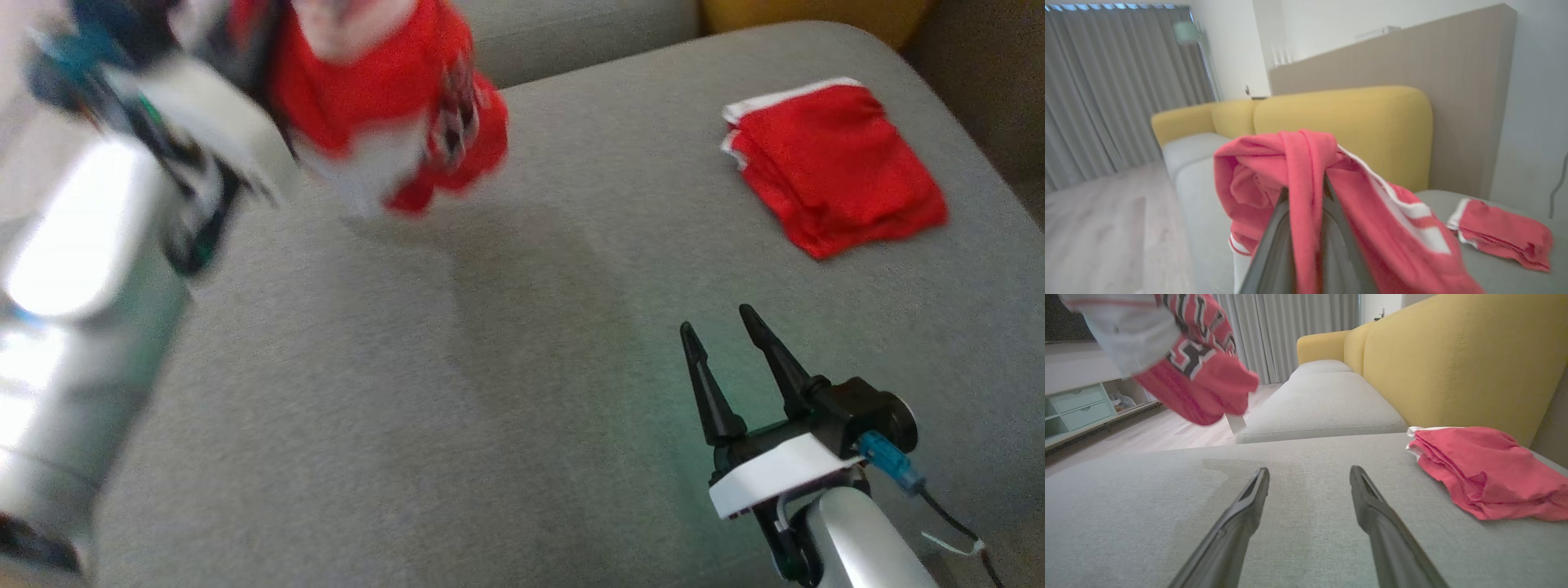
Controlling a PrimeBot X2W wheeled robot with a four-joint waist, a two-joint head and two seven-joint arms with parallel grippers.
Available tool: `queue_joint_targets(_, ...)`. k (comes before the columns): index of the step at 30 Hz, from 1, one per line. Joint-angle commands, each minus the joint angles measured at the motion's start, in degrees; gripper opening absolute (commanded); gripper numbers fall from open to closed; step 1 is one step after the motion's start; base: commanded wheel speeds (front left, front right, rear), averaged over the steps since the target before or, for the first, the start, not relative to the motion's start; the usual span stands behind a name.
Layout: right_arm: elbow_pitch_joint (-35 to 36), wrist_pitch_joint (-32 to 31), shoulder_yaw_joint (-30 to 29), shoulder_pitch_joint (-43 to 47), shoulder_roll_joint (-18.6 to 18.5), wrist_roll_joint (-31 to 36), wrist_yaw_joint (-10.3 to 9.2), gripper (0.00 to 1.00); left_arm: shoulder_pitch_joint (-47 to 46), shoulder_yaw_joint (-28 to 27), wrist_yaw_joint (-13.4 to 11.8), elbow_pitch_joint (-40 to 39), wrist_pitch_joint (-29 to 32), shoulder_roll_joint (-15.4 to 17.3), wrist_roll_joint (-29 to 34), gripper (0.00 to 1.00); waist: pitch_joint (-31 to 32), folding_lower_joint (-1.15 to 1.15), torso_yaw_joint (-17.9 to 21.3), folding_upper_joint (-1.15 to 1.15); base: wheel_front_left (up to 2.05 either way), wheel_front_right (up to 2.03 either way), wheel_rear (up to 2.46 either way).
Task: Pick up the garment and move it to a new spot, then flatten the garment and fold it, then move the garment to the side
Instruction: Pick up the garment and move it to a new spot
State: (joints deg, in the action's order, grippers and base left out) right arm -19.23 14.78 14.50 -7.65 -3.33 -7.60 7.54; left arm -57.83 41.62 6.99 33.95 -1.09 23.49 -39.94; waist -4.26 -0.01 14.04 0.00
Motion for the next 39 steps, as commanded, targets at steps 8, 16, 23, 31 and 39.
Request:
queue_joint_targets(8, 1.1, 0.2, 3.3, -2.4, 0.4, -1.0, -0.05, 1.00, 12.9, 3.0, -3.7, 8.2, -10.4, -4.0, 2.3, 1.00, -6.0, 0.01, 3.8, 0.00, 0.00, 0.00, 0.00)
queue_joint_targets(16, -1.3, 0.2, 2.0, -0.5, 0.5, -0.8, -0.05, 1.00, 25.2, -6.9, -10.7, 2.4, -13.9, -10.3, 6.4, 1.00, -3.8, 0.01, -1.9, 0.00, 0.00, 0.00, 0.00)
queue_joint_targets(23, -1.6, 0.2, -1.1, 3.9, 0.5, -0.3, -0.05, 1.00, 44.0, -20.6, -13.8, -13.0, -13.9, -16.0, 14.9, 1.00, 4.3, 0.01, -10.9, 0.00, 0.00, 0.00, 0.00)
queue_joint_targets(31, 0.4, 0.2, -4.1, 6.3, 0.5, -1.4, -0.05, 1.00, 57.2, -30.8, -12.5, -23.4, -13.9, -19.0, 21.9, 1.00, 8.0, 0.01, -17.0, 0.00, 0.00, 0.00, 0.00)
queue_joint_targets(39, 3.8, 0.2, -6.9, 10.2, 0.5, -3.7, -0.05, 1.00, 66.4, -33.6, -10.7, -31.2, -13.9, -20.5, 27.0, 1.00, 10.3, 0.01, -19.7, 0.00, 0.00, 0.00, 0.00)
